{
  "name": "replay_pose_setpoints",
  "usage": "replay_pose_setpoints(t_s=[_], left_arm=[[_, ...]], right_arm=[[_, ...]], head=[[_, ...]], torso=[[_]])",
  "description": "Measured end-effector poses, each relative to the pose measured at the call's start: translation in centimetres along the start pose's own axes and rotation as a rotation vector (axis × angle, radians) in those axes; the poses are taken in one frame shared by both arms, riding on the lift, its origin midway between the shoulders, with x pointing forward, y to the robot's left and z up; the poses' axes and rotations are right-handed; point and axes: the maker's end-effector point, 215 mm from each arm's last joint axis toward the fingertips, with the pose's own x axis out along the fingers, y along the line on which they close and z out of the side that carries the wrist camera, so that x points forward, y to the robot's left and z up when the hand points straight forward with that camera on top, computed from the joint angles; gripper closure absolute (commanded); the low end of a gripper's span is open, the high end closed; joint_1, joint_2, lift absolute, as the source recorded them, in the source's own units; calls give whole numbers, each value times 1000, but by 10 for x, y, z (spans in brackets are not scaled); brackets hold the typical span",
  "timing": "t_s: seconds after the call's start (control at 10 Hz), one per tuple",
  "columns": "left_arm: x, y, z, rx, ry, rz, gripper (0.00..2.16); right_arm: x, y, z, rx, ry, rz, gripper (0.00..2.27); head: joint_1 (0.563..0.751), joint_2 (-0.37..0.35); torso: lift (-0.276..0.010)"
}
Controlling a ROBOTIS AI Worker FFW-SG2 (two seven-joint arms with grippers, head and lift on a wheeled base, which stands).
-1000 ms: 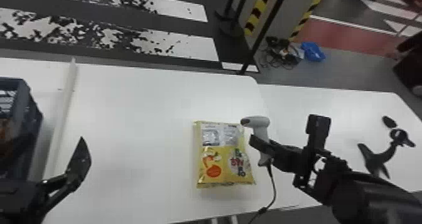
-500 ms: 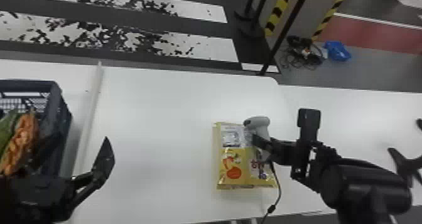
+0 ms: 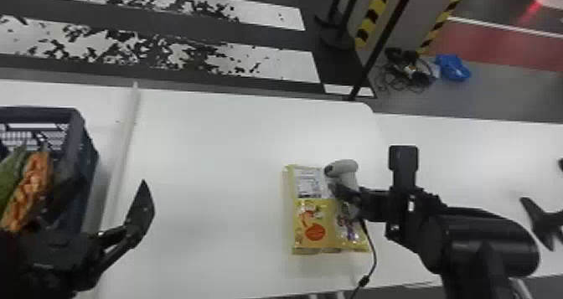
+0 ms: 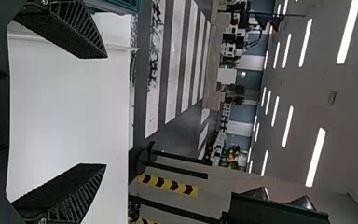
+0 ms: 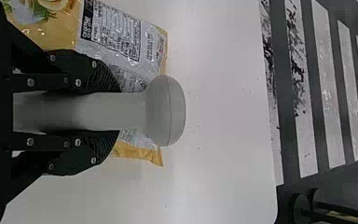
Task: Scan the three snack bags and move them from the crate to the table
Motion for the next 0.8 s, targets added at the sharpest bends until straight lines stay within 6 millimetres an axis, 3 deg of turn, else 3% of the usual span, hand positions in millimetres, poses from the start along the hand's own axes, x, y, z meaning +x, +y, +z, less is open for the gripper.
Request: replay_pose_setpoints(t_s=[0.2, 0.4, 0.6, 0.8], left_arm=[[2, 0, 0, 0, -2, 0, 33], [2, 0, 1, 0, -3, -1, 33], [1, 1, 1, 2, -2, -2, 33], [1, 0, 1, 2, -1, -4, 33]], right_arm=[[2, 3, -4, -17, 10, -3, 2243], [-4, -7, 9, 5, -32, -12, 2243], [-13, -43, 26, 41, -90, -52, 2243], [-10, -97, 30, 66, -135, -103, 2243]], head=[[695, -230], [695, -238], [695, -273], [695, -344]], torso=[[-62], [-62], [-62], [-62]])
